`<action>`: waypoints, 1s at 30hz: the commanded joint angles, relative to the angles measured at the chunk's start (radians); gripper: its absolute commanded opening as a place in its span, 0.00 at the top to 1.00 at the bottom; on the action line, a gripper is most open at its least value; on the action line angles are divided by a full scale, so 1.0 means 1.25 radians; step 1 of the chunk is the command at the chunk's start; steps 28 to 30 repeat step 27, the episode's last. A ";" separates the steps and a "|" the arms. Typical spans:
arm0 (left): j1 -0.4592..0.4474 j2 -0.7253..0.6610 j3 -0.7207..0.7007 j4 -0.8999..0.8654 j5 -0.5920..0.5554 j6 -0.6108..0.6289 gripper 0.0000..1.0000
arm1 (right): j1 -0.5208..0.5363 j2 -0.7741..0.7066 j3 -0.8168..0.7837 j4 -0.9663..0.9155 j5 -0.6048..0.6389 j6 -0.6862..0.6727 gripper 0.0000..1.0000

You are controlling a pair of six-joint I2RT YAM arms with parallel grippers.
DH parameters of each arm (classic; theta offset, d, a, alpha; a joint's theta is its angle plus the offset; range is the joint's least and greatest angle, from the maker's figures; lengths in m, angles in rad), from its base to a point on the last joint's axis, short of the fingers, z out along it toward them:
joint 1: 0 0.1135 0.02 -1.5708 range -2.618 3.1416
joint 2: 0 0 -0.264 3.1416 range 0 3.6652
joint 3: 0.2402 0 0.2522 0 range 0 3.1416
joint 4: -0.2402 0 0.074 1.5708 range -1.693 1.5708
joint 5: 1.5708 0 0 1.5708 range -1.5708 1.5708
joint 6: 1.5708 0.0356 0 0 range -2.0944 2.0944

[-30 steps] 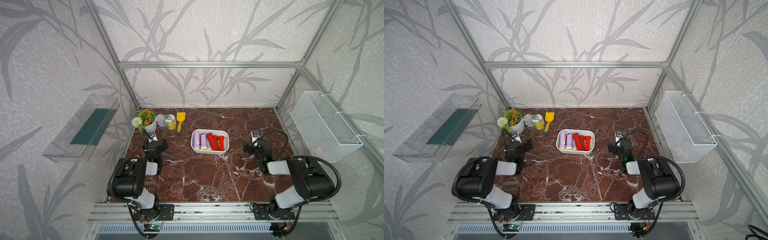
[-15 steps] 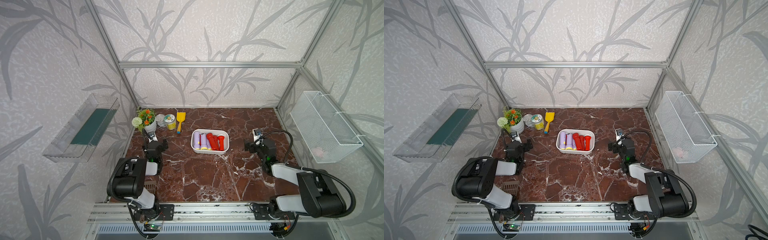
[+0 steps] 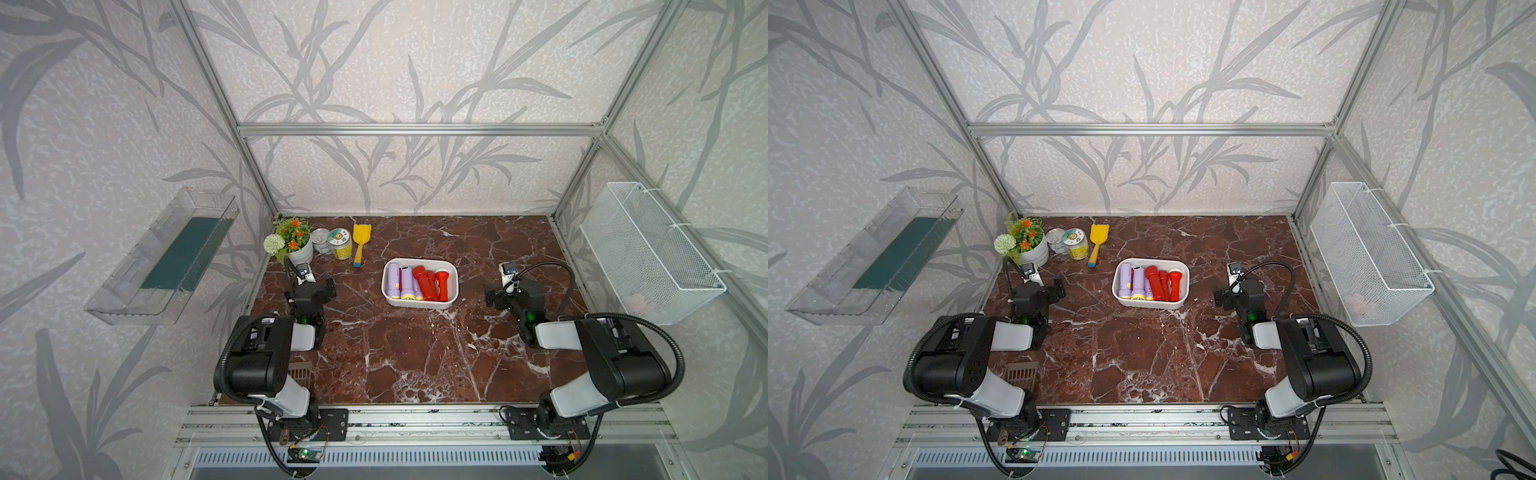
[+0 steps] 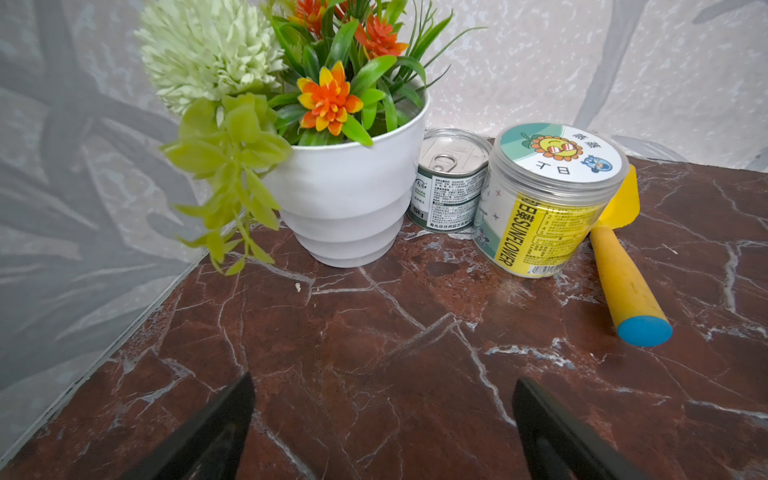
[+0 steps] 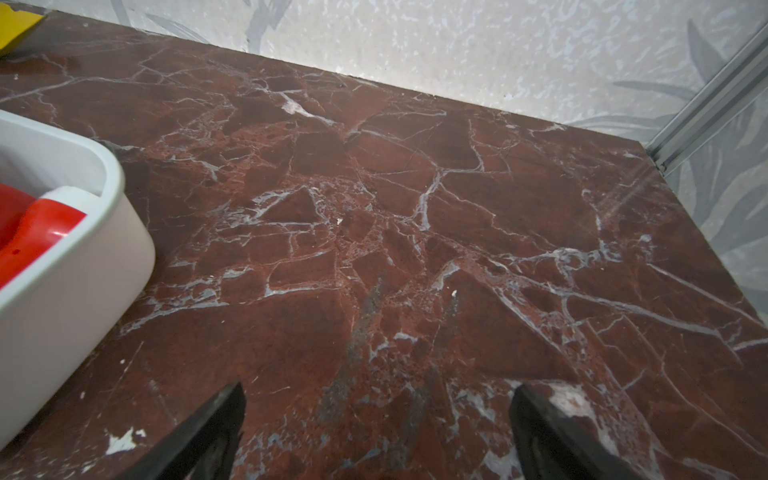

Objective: Put the flashlights into the storage boxes
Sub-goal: Reset both arms

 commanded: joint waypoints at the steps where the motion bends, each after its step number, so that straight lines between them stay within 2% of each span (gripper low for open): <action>1: 0.001 0.000 0.000 0.022 0.002 0.003 0.01 | -0.007 -0.009 0.003 0.040 0.003 0.011 0.01; 30: 0.002 0.000 0.000 0.021 0.002 0.003 0.01 | -0.007 -0.009 0.011 0.028 0.014 0.017 0.01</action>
